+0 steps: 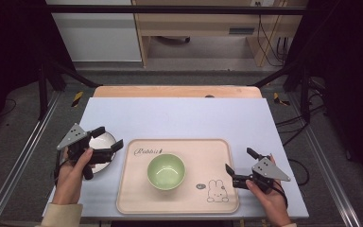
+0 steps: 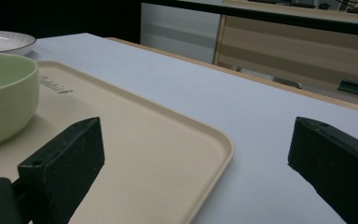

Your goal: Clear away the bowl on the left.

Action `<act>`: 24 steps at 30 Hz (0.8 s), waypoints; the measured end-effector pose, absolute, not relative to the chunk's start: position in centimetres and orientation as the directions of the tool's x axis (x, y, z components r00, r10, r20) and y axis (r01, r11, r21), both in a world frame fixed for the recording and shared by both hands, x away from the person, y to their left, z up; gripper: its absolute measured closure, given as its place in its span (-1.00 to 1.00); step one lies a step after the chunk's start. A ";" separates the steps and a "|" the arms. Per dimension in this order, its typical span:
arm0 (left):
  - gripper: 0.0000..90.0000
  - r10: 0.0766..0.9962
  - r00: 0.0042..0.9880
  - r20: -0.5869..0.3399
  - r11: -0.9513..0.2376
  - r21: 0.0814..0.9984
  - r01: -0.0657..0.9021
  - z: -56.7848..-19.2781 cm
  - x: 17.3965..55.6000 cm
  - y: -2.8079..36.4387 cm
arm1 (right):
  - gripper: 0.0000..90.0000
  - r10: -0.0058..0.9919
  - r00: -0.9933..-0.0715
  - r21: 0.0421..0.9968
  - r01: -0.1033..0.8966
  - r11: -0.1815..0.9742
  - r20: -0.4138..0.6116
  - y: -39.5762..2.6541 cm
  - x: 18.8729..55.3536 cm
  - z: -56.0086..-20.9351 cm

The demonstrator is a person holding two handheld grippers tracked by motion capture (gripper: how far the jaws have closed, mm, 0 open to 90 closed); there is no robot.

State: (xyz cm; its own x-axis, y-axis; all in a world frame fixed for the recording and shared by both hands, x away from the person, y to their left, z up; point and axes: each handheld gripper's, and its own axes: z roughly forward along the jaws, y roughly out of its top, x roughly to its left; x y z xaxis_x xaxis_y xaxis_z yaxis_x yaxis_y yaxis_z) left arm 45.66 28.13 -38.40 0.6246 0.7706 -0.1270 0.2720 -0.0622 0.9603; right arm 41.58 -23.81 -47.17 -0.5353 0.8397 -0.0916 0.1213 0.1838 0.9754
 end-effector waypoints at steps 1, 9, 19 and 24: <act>-0.88 0.772 0.623 -0.126 -0.062 0.961 0.271 -38.4 45.6 28.3 | -0.92 0.840 -0.535 0.976 0.121 0.184 -0.092 -23.8 41.6 -47.2; -0.87 0.785 0.606 -0.128 -0.039 0.967 0.254 -38.9 45.3 28.9 | -0.91 0.841 -0.534 0.978 0.114 0.176 -0.089 -23.8 41.6 -47.1; -0.88 0.780 0.614 -0.119 -0.025 0.975 0.220 -40.4 44.7 28.9 | -0.92 0.840 -0.535 0.977 0.115 0.177 -0.089 -23.9 41.7 -47.1; -0.88 0.783 0.613 -0.109 -0.028 0.977 0.210 -41.4 44.2 29.0 | -0.92 0.841 -0.535 0.977 0.120 0.174 -0.084 -23.9 41.7 -47.2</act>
